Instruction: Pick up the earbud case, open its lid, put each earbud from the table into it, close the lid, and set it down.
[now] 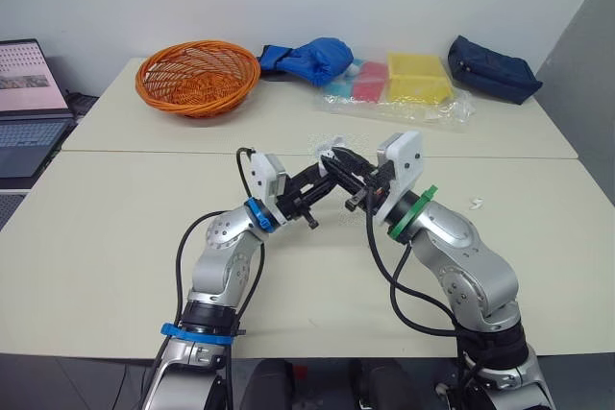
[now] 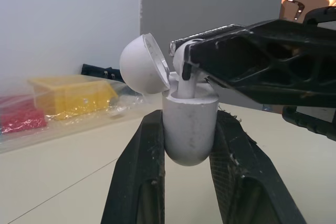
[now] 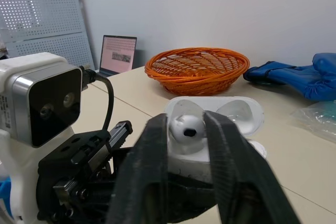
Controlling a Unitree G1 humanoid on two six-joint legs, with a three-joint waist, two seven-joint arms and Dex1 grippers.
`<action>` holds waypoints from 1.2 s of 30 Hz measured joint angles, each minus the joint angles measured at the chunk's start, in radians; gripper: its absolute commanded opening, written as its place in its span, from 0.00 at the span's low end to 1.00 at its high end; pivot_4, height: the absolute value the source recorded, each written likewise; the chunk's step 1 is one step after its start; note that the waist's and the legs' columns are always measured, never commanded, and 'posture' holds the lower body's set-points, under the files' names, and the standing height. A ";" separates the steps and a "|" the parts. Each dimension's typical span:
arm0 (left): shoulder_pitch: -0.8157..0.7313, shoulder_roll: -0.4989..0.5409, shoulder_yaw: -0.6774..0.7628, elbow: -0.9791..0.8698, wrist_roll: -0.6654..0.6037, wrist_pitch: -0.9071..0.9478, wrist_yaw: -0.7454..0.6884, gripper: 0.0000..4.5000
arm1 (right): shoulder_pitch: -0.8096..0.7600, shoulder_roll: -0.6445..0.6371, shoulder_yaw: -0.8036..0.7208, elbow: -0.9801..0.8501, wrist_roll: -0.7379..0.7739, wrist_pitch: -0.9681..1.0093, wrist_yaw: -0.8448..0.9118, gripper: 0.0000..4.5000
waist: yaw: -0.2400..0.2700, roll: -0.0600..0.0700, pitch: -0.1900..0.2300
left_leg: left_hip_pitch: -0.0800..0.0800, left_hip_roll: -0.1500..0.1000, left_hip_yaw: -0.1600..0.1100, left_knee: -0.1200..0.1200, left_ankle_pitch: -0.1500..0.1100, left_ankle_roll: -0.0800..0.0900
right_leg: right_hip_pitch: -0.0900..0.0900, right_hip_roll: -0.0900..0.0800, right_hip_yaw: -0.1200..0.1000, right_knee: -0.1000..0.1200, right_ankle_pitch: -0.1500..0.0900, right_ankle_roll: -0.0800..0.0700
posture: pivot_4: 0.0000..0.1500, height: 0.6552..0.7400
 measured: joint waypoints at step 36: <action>-0.016 0.006 0.026 0.035 -0.001 -0.032 -0.026 0.17 | 0.020 -0.278 -0.512 0.247 0.097 0.425 -0.330 0.92 | -0.004 0.000 0.000 | 0.000 0.000 0.001 -0.002 0.000 0.000 | 0.000 0.000 0.003 -0.002 0.000 -0.001 | 1.00 1.00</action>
